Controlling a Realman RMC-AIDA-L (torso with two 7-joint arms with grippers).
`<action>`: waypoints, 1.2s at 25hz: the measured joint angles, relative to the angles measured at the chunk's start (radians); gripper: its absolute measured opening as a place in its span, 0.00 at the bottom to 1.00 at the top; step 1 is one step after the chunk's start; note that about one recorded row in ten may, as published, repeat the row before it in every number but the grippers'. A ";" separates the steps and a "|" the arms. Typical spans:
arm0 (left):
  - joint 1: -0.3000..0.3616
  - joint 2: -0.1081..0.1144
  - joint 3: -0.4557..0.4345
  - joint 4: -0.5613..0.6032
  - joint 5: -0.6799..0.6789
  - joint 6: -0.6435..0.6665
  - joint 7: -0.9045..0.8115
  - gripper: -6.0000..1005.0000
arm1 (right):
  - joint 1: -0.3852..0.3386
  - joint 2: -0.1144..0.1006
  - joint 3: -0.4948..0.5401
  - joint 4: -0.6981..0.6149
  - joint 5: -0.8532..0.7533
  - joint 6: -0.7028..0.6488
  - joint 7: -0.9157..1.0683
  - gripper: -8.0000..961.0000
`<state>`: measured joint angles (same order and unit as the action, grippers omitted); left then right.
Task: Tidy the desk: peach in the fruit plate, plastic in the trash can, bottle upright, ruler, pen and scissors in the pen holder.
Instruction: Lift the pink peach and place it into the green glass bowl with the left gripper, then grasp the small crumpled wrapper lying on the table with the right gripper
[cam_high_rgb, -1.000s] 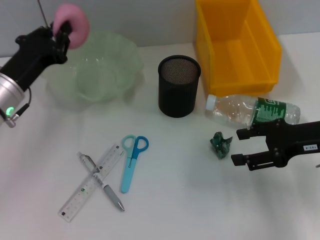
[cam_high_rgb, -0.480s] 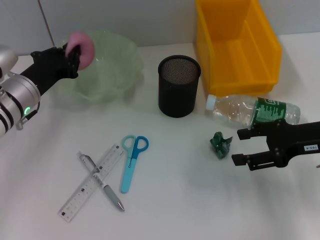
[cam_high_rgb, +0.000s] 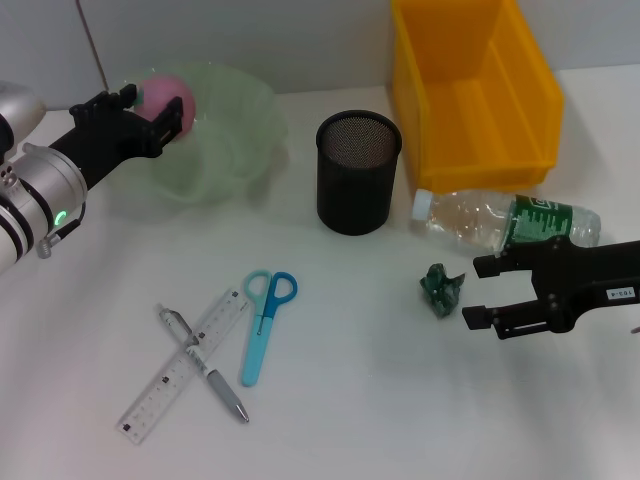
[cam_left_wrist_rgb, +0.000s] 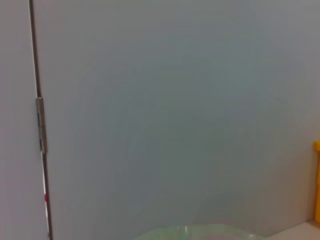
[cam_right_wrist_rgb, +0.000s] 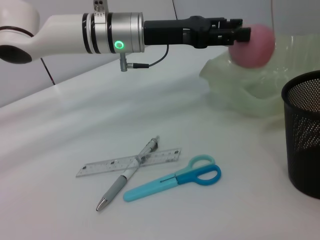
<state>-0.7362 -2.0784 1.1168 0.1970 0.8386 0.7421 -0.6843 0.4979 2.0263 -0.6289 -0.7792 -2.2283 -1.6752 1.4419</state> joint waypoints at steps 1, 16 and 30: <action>0.000 0.000 0.000 0.000 0.000 0.000 0.000 0.50 | 0.000 0.000 0.000 0.000 0.000 0.000 0.000 0.82; 0.108 0.045 0.129 0.209 0.160 0.217 -0.424 0.78 | 0.001 -0.001 0.000 0.000 0.002 0.004 0.000 0.82; 0.187 0.109 0.130 0.385 0.593 0.694 -0.672 0.78 | 0.001 -0.001 -0.005 0.000 0.003 0.013 0.000 0.82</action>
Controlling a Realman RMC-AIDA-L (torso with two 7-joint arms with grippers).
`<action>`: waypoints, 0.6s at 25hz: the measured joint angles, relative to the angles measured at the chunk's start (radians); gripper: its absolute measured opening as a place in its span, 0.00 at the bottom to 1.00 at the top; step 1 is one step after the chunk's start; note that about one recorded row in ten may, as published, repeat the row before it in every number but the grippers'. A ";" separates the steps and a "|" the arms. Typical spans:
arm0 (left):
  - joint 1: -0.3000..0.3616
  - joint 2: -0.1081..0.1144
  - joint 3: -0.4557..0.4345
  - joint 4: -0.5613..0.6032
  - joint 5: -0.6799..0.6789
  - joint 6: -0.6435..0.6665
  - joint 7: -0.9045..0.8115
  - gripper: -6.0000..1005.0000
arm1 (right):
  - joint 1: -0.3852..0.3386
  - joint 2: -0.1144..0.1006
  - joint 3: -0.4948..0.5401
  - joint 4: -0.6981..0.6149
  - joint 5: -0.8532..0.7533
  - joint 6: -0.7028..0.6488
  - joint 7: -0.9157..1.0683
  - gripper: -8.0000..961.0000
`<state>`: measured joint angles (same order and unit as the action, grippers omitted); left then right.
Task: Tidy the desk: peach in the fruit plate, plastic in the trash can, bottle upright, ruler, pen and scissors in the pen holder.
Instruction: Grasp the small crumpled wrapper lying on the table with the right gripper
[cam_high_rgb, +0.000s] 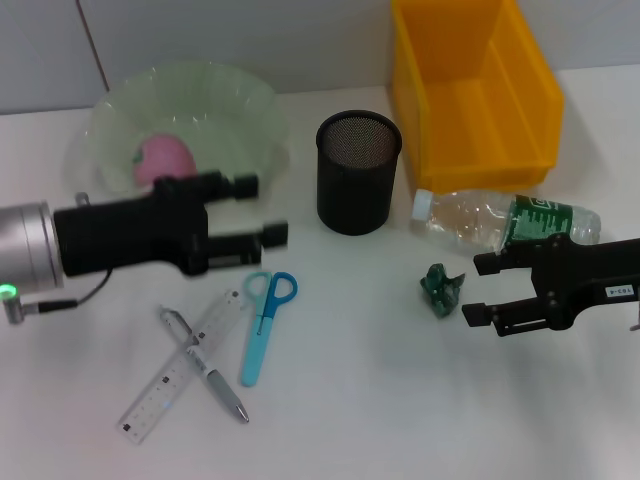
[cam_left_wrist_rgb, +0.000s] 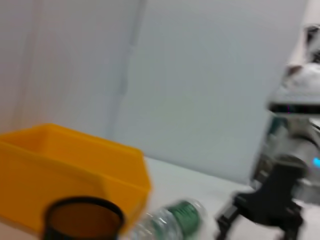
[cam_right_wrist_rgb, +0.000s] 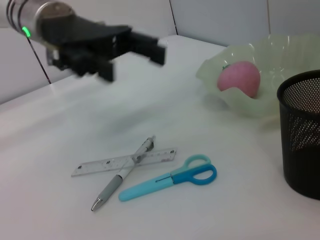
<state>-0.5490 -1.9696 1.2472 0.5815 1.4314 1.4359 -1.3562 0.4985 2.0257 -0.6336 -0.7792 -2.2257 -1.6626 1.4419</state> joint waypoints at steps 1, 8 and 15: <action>0.000 0.000 0.000 0.012 0.051 0.037 -0.004 0.78 | 0.000 0.000 0.000 0.000 0.000 0.000 0.000 0.82; -0.007 -0.012 0.001 0.026 0.174 0.066 -0.017 0.78 | -0.001 0.001 -0.002 0.000 0.000 0.000 0.000 0.82; -0.001 -0.013 0.001 0.026 0.176 0.067 -0.012 0.78 | -0.007 0.009 -0.004 -0.003 0.000 0.000 0.000 0.82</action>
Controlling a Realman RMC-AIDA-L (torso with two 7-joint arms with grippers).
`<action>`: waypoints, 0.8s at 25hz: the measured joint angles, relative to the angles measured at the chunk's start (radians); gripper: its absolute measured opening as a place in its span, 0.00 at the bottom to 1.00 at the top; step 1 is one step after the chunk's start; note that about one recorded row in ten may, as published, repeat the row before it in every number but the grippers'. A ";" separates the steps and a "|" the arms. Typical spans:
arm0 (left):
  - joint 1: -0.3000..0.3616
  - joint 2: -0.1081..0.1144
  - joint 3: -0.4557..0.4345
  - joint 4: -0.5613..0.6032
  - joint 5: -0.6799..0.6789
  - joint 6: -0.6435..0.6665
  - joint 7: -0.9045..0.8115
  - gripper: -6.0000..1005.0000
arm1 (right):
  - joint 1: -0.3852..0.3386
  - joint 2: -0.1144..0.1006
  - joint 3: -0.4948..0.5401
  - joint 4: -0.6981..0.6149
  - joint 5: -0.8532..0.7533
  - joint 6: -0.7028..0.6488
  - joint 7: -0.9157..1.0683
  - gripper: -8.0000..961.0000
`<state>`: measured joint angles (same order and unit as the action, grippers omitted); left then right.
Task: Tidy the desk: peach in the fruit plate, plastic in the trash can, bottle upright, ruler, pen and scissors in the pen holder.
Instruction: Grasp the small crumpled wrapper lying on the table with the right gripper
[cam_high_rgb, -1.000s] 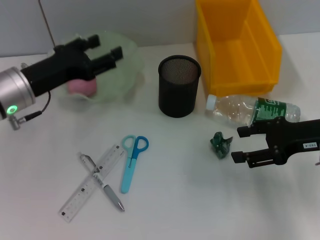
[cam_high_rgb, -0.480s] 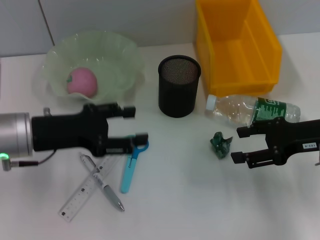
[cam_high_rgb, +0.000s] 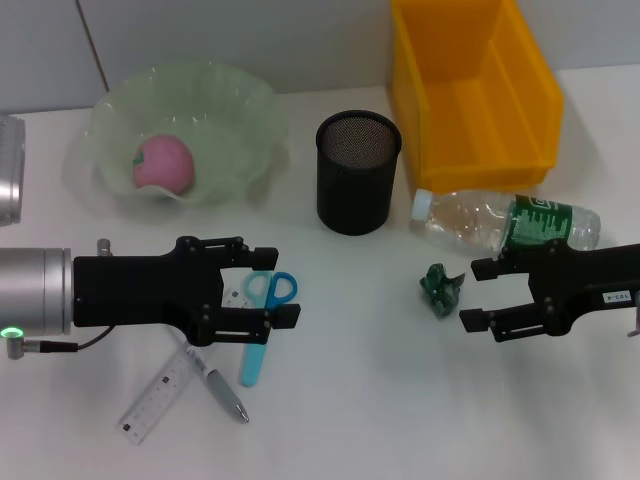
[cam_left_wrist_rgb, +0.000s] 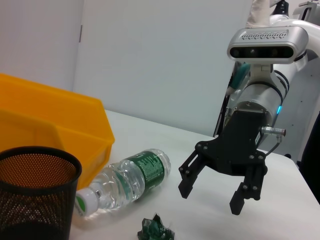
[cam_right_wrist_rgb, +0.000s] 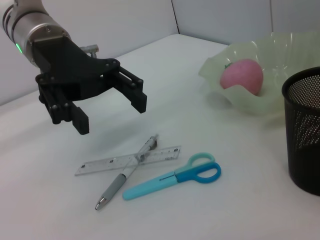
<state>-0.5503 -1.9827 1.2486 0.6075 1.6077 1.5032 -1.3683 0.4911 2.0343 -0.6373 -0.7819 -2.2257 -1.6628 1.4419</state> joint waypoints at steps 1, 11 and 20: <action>0.000 0.000 0.000 0.000 0.000 0.000 0.000 0.78 | 0.000 0.001 0.000 0.000 0.000 0.000 0.000 0.82; 0.002 0.003 0.000 0.000 0.000 0.003 -0.005 0.78 | 0.039 0.037 -0.018 -0.192 0.059 -0.026 0.209 0.82; 0.003 0.004 0.000 0.003 0.000 0.006 -0.007 0.78 | 0.227 0.010 -0.251 -0.427 -0.140 -0.029 0.718 0.82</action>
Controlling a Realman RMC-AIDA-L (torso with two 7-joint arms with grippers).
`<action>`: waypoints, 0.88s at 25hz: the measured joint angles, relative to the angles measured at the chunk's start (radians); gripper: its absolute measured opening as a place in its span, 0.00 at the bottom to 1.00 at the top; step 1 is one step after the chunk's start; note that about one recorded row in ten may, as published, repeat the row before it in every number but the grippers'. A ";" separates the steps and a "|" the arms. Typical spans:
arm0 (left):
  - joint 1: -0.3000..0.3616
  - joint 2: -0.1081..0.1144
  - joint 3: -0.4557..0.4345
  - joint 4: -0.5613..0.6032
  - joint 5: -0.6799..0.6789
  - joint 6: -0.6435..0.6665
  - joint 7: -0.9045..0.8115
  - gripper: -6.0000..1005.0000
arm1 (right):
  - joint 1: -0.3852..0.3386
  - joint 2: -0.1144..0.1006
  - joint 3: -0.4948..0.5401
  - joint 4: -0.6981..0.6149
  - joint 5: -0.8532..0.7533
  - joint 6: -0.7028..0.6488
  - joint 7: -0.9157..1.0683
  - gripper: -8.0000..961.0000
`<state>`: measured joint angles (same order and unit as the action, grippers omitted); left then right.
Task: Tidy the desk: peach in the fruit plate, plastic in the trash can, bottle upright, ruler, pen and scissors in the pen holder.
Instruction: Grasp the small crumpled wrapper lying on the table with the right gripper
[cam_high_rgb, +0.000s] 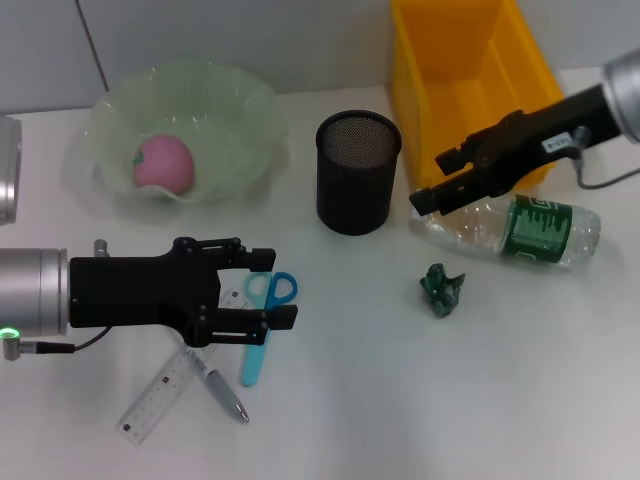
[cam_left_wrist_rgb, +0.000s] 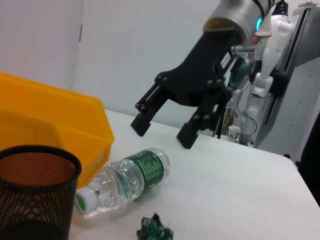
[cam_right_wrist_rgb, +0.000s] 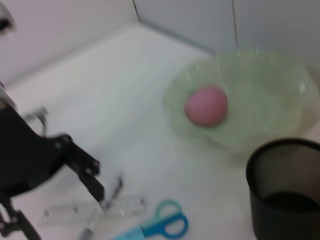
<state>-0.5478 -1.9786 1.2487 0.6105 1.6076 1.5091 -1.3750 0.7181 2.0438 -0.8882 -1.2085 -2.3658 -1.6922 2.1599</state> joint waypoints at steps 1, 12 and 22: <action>0.000 0.000 0.000 0.000 0.000 0.000 0.000 0.78 | 0.031 0.000 -0.032 -0.006 -0.046 0.000 0.034 0.82; -0.002 0.004 -0.002 0.016 0.000 -0.001 -0.024 0.78 | 0.225 0.026 -0.243 0.086 -0.360 0.011 0.161 0.82; 0.006 0.008 -0.012 0.015 0.001 -0.014 -0.016 0.78 | 0.240 0.035 -0.338 0.245 -0.365 0.104 0.140 0.82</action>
<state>-0.5423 -1.9707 1.2371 0.6254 1.6083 1.4955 -1.3905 0.9583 2.0785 -1.2265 -0.9630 -2.7307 -1.5881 2.2997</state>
